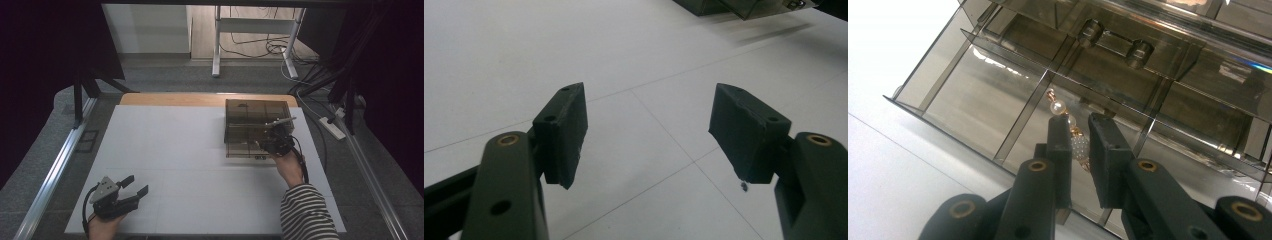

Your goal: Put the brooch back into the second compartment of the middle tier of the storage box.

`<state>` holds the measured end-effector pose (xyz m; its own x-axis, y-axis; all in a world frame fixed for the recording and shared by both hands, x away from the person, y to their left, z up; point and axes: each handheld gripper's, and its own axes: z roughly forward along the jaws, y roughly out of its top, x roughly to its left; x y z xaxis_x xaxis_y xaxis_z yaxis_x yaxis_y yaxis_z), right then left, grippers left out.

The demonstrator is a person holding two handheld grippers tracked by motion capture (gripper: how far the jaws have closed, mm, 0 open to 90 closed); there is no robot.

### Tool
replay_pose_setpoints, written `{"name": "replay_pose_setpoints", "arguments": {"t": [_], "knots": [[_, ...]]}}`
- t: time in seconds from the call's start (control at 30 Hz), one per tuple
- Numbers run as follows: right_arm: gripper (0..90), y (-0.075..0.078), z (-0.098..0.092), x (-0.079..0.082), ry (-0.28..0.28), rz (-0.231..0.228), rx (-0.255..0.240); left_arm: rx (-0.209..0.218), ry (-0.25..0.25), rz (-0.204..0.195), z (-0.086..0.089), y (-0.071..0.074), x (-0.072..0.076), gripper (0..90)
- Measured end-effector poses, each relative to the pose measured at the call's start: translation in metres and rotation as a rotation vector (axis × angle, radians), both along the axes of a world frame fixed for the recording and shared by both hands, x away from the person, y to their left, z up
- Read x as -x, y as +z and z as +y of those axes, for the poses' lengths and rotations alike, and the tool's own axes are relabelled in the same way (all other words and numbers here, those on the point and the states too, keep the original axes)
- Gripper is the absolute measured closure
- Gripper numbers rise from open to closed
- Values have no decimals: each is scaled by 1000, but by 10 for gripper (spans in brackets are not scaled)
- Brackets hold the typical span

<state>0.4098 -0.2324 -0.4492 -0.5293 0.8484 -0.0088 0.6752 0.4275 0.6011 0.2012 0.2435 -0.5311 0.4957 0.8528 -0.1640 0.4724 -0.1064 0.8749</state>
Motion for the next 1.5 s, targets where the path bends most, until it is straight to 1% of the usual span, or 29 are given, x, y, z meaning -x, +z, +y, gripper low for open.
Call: {"name": "replay_pose_setpoints", "arguments": {"t": [0.27, 0.37, 0.7, 1.07, 1.5], "knots": [[790, -5, 1, -4, -14, 9, 10, 0, -1, 1, 0, 0, 0, 320], [770, -6, 1, -4, -16, 10, 7, 1, -1, 1, 0, 0, 0, 320], [732, -5, -1, -1, -18, 4, -1, -1, -2, 0, 0, 0, 0, 320], [671, -2, -8, 5, -18, -17, -34, -2, -1, 1, 0, 0, 0, 320], [657, 6, -17, 17, -15, -48, -87, -3, -2, -1, -1, 0, 0, 320]]}}
